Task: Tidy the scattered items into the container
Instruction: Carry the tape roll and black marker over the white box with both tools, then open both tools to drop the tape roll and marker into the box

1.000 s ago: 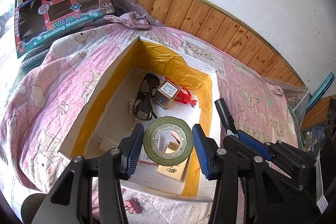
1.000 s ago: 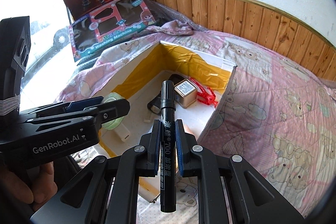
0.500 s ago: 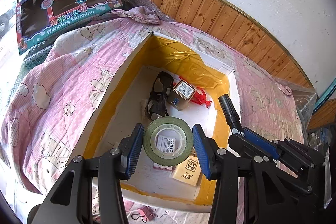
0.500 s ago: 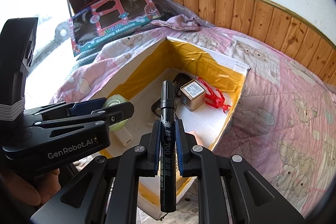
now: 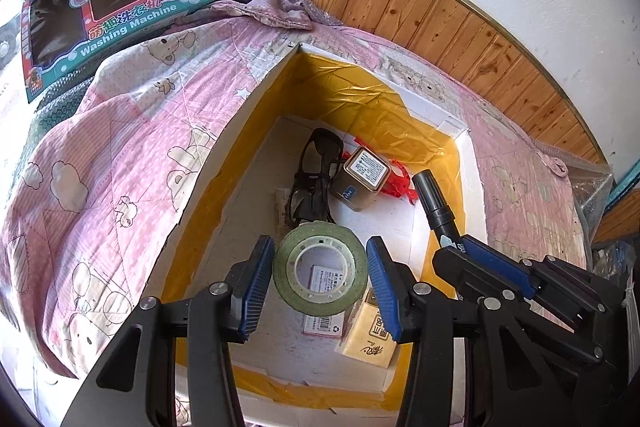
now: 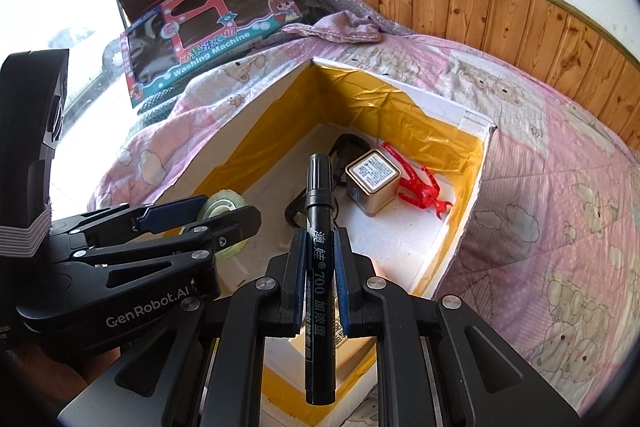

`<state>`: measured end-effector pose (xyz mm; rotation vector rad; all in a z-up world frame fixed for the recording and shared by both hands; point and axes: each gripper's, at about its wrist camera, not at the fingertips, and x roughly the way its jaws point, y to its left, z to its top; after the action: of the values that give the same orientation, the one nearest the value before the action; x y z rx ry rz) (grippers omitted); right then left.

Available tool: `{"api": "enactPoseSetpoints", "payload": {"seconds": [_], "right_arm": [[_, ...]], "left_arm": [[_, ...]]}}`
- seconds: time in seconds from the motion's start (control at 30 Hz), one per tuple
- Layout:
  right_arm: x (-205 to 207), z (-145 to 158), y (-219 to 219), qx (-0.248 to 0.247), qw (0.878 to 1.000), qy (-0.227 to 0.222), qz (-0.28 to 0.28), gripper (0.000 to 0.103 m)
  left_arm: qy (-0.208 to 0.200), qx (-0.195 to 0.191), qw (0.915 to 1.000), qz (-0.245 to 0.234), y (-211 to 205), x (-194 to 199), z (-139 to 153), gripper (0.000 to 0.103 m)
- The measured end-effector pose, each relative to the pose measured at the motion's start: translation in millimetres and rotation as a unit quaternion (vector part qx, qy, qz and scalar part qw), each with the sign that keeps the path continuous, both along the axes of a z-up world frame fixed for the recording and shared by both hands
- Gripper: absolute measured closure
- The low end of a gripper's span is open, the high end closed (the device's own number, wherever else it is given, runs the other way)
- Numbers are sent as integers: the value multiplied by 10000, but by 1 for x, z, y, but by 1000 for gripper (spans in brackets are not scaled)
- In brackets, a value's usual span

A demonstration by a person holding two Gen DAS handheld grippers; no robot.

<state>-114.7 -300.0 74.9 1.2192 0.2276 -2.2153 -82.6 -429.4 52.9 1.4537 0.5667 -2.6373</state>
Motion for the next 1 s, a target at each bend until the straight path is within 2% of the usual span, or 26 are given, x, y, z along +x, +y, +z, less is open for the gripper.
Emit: {"api": "enactPoseSetpoints", "payload": {"seconds": [0.23,0.6,0.63,0.67,0.83,1.0], "right_arm": [[-18,-8,-8,238,9997,36,21,89],[-35,-17,-2,357,9993,-101,-24,88],[-35,-17,-1,328,9994,-129,-19,85],[-35,-16,0,312,9994,-142,-21,78],[-24,-7,11,230,9997,-122,-6,63],[2,4,21,601,9979,194,116,60]], "left_arm": [[-192,35,9998,47,-5,-14,-7,54],[-324,-32,9993,-178,3,-21,-7,54],[-360,-47,9992,-137,3,-20,-8,54],[-394,-60,9991,-106,2,-20,-9,53],[-343,-7,9994,-38,0,-9,-3,47],[-154,-193,9997,-67,9,10,15,47]]}}
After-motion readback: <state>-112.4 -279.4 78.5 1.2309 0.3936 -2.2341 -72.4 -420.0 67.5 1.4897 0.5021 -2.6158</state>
